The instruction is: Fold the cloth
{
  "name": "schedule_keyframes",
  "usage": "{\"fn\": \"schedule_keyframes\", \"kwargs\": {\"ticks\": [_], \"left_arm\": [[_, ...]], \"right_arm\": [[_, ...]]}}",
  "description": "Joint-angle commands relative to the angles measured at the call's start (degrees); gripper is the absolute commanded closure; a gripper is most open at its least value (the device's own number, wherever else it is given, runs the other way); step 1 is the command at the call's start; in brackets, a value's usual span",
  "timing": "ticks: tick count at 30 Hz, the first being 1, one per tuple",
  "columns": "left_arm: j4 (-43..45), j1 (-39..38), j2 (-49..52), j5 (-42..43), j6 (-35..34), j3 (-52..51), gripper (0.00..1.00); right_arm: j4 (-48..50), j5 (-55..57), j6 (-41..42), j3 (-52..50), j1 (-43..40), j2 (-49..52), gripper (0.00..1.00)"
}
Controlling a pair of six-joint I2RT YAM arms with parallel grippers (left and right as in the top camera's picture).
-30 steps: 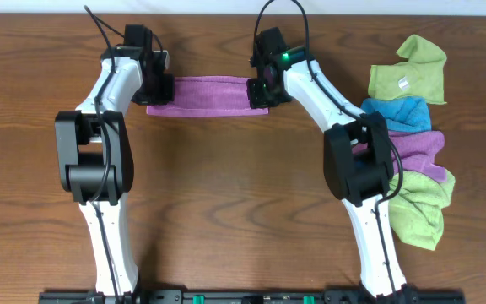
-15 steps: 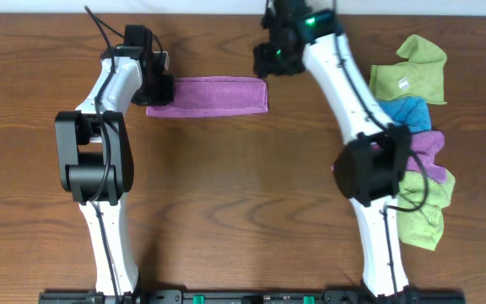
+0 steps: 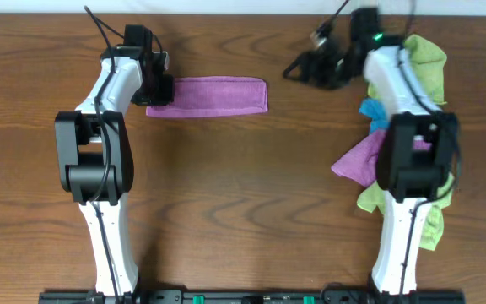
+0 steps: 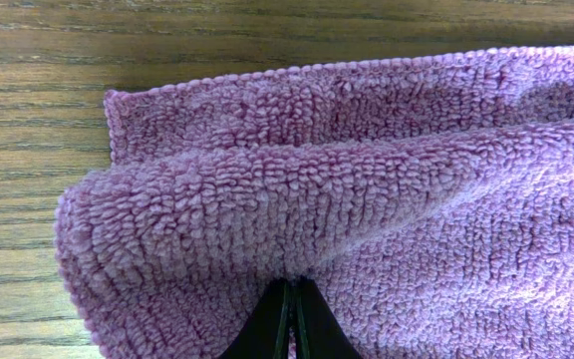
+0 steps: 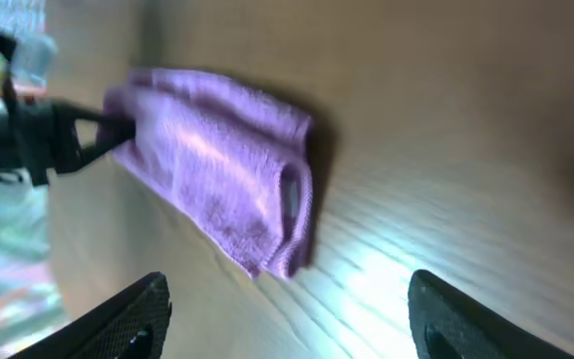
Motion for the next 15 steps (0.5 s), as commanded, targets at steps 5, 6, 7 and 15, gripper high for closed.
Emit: {"fn": "schedule_keyframes", "kwargs": {"ticks": [5,6,7,15], "left_arm": [[-1.03,0.24,1.07,-2.25,-0.68,-0.22,0.94],[-1.03,0.24,1.07,-2.23,-0.68,-0.22,0.94],[-1.03,0.24,1.07,-2.19,-0.68,-0.22,0.94],[-1.27,0.24,1.07,-1.84,-0.66,-0.22,0.94]], "right_arm": [[5.07,-2.86,4.79,-4.81,3.58,0.11,0.22],[5.35,-2.56,5.25,-4.81,3.93,0.68,0.22],[5.73,-2.51,5.95,-4.81,4.22,1.11,0.22],[10.91,-2.29,11.17,-4.81,6.12,4.42,0.24]]}}
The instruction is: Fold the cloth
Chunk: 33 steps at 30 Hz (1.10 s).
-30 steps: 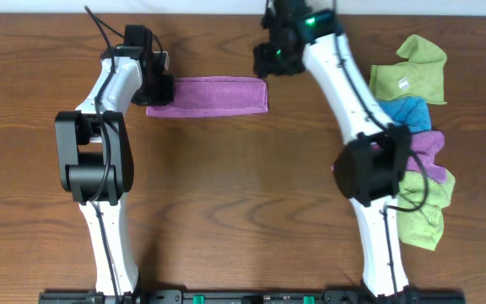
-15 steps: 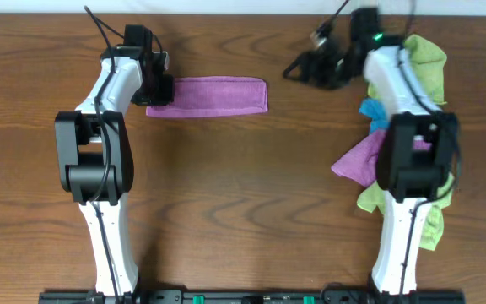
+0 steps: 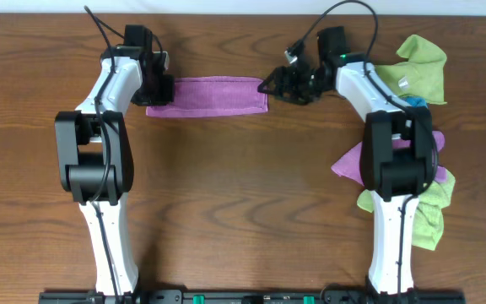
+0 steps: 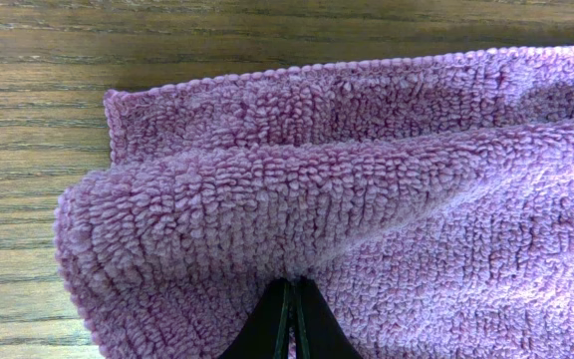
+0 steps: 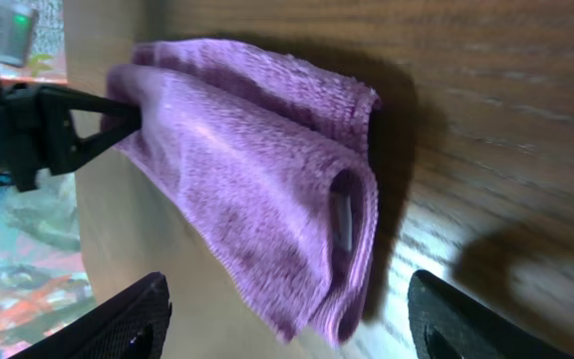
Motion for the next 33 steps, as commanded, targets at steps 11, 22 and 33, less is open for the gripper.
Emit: {"fn": "schedule_keyframes", "kwargs": {"ticks": [11,22,33], "left_arm": [[-1.29,0.24,1.07,-1.84,-0.66,-0.22,0.94],[-7.41,0.98,-6.69,4.55,-0.66,10.12,0.94],[-16.35,5.11,-23.67,4.55,-0.66,13.66,0.94]], "right_arm": [[5.77,1.29,7.8,-0.48,3.26,3.21,0.6],[-2.93,2.75,8.11,7.74,0.17,2.67,0.99],[-47.74,52.06,5.4,35.74,-1.01,1.68,0.99]]}}
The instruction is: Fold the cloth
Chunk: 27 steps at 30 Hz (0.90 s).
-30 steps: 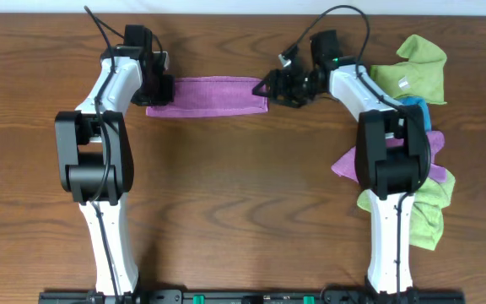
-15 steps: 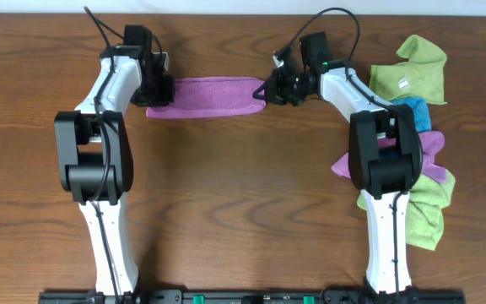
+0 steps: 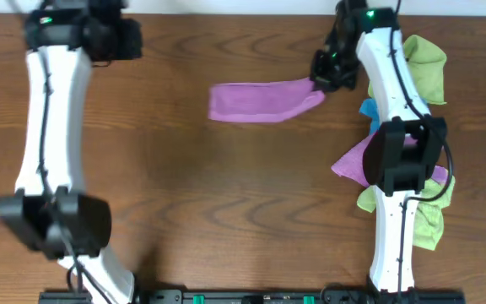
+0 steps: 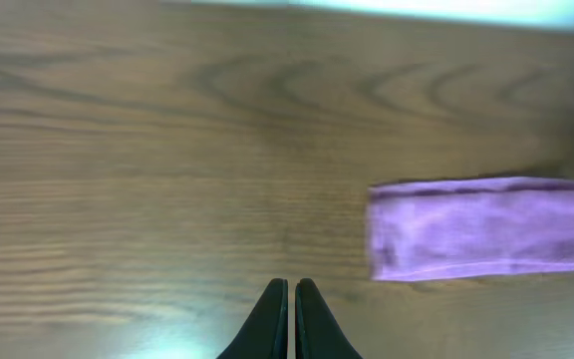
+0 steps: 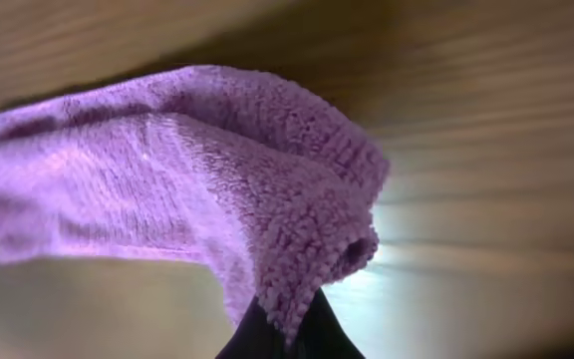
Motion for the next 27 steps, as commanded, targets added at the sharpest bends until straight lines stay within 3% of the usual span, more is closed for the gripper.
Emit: {"fn": "schedule_keyframes", "kwargs": {"ticks": [1,13,27], "left_arm": [[-1.66,1.68,-0.02,0.48,-0.68,-0.09,0.94],[-3.58,2.58,0.13,1.05,-0.61,-0.59,0.94],[-4.09,2.58,0.13,1.09,-0.61,-3.37,0.94]], "right_arm": [[-1.2,17.42,0.66,4.28,3.3,-0.48,0.98],[7.85,24.48,-2.45,2.29,23.02,4.15,0.99],[8.57,21.57,-3.26,2.25,25.42,6.84,0.99]]}}
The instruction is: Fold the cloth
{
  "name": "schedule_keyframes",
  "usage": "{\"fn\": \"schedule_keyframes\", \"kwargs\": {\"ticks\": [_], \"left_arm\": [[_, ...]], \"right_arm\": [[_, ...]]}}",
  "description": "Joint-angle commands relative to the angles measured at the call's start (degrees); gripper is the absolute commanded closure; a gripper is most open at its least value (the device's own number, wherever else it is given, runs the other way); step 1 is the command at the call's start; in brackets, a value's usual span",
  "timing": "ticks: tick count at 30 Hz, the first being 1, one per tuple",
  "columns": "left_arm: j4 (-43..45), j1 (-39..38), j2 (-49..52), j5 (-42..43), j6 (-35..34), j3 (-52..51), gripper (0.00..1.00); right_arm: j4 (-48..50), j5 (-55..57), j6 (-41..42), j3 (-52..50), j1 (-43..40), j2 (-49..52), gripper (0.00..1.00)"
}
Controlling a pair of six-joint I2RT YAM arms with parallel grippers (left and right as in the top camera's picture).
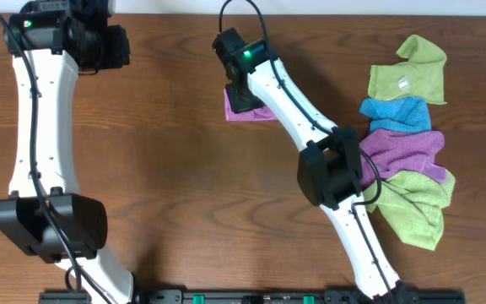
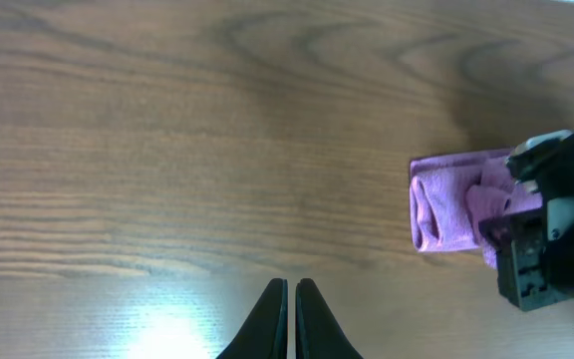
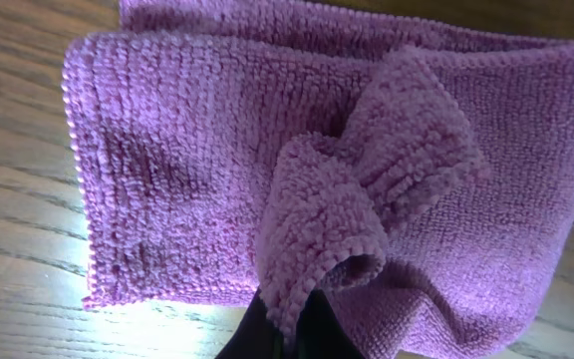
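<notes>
The purple cloth (image 1: 254,111) lies doubled into a short pad at the back middle of the table. My right gripper (image 1: 241,95) is low over its left part. In the right wrist view its fingers (image 3: 292,317) are shut on a curled edge of the cloth's (image 3: 187,170) top layer, which rests on the layer beneath. My left gripper (image 1: 112,46) is far off at the back left, shut and empty (image 2: 290,299) above bare wood. The left wrist view shows the cloth (image 2: 446,204) with the right gripper (image 2: 546,249) on it.
A heap of other cloths lies at the right side: a green one (image 1: 407,72), a blue one (image 1: 399,112), a purple one (image 1: 407,148) and another green one (image 1: 412,207). The right arm (image 1: 310,110) stretches diagonally across the table's middle.
My right gripper, still shut on the cloth's end, has moved from the right to the left. The long strip is now doubled over itself into a short pad. The left gripper stays away, shut.
First my left gripper was shut on the left end of a long purple strip, the right one open and apart. Then the open right gripper was at the strip's right end. Later the left had let go and withdrawn, the right held that end; now the strip is doubled.
</notes>
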Motion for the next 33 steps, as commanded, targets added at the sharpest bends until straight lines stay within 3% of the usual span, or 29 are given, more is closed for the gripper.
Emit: {"fn": "schedule_keyframes", "kwargs": {"ticks": [1,8,16,17,20,21,22,23,24,25,26,27,29,31,33], "left_arm": [[0.15,0.24,0.42,0.92,-0.59,-2.67,0.94],[3.04,0.24,0.42,4.09,-0.59,-9.33,0.94],[3.39,0.24,0.42,4.09,-0.59,-9.9,0.94],[3.5,0.24,0.42,4.09,-0.57,-9.9,0.94],[3.82,0.24,0.42,4.0,0.04,-9.9,0.91],[4.11,0.24,0.42,3.91,0.17,-9.92,0.91],[4.52,0.24,0.42,3.85,0.26,-10.05,0.9],[5.18,0.24,0.42,3.82,0.26,-10.34,0.89],[5.95,0.24,0.44,3.82,0.26,-10.73,0.87],[6.95,0.22,0.44,3.82,0.24,-11.5,0.85],[8.09,0.22,0.44,3.96,0.2,-12.48,0.83],[9.51,0.15,0.44,4.44,0.15,-13.88,0.79],[12.7,0.0,0.46,6.36,-0.28,-17.0,0.61],[17.88,-0.63,0.59,11.63,-0.87,-21.51,0.52],[24.37,-1.86,1.05,16.02,-1.7,-26.18,0.34]], "right_arm": [[0.59,-0.55,-0.61,-0.15,0.33,-0.04,0.99],[2.21,-0.55,0.66,0.79,0.37,-0.04,0.99],[7.32,-4.76,1.53,0.74,0.39,-0.02,0.99],[7.96,-8.02,1.51,0.7,0.46,0.0,0.92],[8.24,-19.54,1.46,0.72,1.07,0.0,0.26],[8.24,-23.28,1.46,0.74,1.31,-0.07,0.09],[8.26,-25.64,1.46,0.87,1.38,-0.26,0.01],[8.2,-27.02,1.46,1.29,1.33,-0.59,0.01],[8.07,-27.17,1.4,2.1,0.9,-1.36,0.01],[8.02,-27.08,0.33,2.93,0.31,-1.99,0.15],[8.0,-26.36,-1.73,4.42,-0.68,-3.17,0.79],[7.5,-23.85,-1.95,5.97,-1.73,-4.39,0.99],[5.55,-17.0,-1.86,8.87,-3.69,-6.97,0.99],[2.95,-7.48,-1.88,11.5,-5.73,-10.36,0.99],[0.9,1.51,-1.86,12.07,-7.65,-13.44,0.99]]}}
